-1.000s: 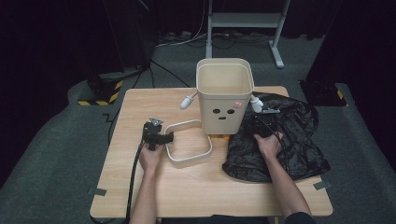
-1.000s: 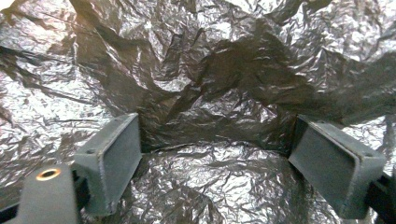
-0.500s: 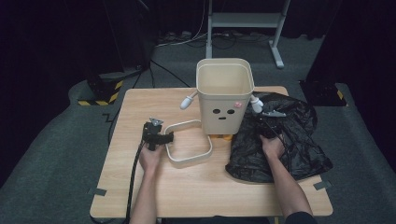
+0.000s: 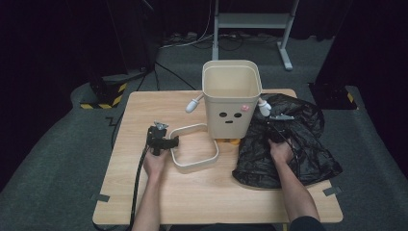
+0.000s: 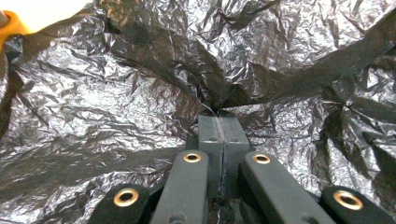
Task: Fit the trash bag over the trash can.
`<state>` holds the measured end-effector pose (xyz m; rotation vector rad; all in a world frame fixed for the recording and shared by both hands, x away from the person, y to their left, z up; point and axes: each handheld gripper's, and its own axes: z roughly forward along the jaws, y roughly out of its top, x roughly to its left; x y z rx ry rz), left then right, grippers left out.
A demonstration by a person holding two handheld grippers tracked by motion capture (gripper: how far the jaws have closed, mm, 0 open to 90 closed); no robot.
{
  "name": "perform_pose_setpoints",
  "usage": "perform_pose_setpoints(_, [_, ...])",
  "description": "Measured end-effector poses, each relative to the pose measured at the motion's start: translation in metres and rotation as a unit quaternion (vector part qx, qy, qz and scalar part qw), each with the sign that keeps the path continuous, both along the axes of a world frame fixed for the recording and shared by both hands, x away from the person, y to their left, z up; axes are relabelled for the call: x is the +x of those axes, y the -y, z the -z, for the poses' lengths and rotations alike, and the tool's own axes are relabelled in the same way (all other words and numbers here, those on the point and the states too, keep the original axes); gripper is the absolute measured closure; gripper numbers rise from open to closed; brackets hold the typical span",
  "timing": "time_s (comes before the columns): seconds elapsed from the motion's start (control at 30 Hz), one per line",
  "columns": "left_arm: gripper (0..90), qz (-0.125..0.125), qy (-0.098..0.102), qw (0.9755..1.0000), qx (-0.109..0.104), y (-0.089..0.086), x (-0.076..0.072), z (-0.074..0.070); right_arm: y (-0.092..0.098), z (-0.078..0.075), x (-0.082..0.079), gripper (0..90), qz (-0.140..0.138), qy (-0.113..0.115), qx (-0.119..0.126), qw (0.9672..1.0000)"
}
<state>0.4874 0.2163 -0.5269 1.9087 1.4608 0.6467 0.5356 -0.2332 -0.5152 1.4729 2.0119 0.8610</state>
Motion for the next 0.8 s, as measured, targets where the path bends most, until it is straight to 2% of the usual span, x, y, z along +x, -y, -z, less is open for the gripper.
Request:
perform_pose_setpoints(0.17, [23.2,-0.004,0.000,1.0000,-0.001,0.001,0.001,0.000,0.005,-0.013,-0.006,89.7,-0.002,0.008,0.017,0.9998])
perform_pose_setpoints(0.27, [23.2,-0.006,0.000,1.0000,0.000,0.001,0.002,0.000,0.007,-0.022,-0.009,89.8,-0.009,0.014,0.015,0.9998])
perform_pose_setpoints(0.4, [23.2,-0.007,0.000,1.0000,-0.001,0.001,0.003,0.000,0.010,-0.034,-0.014,89.8,-0.010,0.012,0.004,0.9999])
perform_pose_setpoints(0.67, [23.4,-0.009,0.000,1.0000,-0.002,0.001,0.003,0.000,0.018,-0.059,-0.026,89.9,-0.017,0.030,0.015,0.9993])
perform_pose_setpoints(0.8, [23.4,-0.010,0.000,1.0000,-0.002,0.001,0.003,0.000,0.020,-0.069,-0.031,89.9,-0.023,0.038,0.010,0.9990])
